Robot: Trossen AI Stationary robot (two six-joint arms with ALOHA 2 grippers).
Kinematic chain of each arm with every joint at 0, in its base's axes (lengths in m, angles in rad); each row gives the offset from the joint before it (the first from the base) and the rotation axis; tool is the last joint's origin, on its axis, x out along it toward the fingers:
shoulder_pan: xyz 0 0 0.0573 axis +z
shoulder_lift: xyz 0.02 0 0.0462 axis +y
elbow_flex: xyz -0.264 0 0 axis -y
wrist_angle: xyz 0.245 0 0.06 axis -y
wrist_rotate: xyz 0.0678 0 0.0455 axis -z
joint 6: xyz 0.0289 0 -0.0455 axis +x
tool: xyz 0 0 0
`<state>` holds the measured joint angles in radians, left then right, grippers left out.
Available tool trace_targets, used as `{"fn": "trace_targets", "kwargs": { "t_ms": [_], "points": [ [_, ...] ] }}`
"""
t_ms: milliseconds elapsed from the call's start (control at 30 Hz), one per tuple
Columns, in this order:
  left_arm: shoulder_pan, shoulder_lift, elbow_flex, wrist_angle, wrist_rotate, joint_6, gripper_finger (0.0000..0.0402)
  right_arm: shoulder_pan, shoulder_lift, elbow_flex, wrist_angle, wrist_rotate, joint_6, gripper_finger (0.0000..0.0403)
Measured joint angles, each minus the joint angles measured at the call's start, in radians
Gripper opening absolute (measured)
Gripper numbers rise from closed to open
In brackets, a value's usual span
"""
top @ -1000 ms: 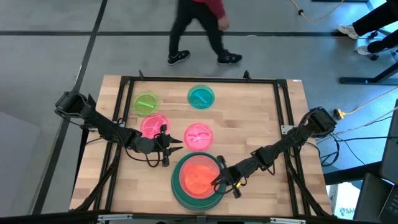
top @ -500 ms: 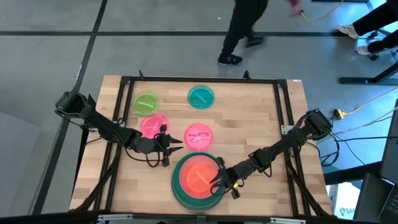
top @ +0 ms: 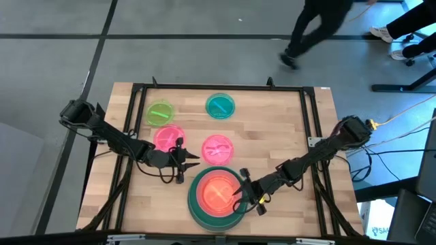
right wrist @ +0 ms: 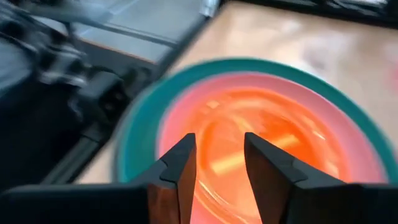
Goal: Stack plastic plates
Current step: Stack the left pink transparent plate on the orange transparent plate
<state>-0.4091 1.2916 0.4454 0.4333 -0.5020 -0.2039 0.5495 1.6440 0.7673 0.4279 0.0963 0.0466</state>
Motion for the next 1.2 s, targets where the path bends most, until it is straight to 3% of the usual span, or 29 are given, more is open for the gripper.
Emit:
{"fn": "trace_targets", "kwargs": {
  "t_ms": [100,300,433,733,1000,1200],
  "points": [
    [0.0,-0.045,0.046,-0.175,0.037,-0.053,0.0101,0.001,-0.049,0.0,-0.123,0.107,0.028,0.0128],
    [0.001,-0.074,0.187,-0.774,0.062,-0.238,0.0101,-0.001,-0.038,-0.001,-0.193,0.192,0.059,0.0128],
    [0.0,-0.05,0.189,-0.956,0.101,-0.296,0.0101,0.0,-0.028,-0.012,-0.199,0.229,0.061,0.0128],
    [0.021,-0.005,0.094,-0.972,0.01,-0.317,0.0101,0.0,-0.025,-0.012,-0.193,0.288,0.055,0.0128],
    [0.071,0.005,0.043,-0.929,0.005,-0.312,0.0101,0.0,-0.025,-0.012,-0.193,0.29,0.054,0.0128],
    [0.1,0.004,0.005,-0.883,0.056,-0.318,0.0093,0.0,-0.025,-0.012,-0.192,0.29,0.054,0.0128]
  ]
}}
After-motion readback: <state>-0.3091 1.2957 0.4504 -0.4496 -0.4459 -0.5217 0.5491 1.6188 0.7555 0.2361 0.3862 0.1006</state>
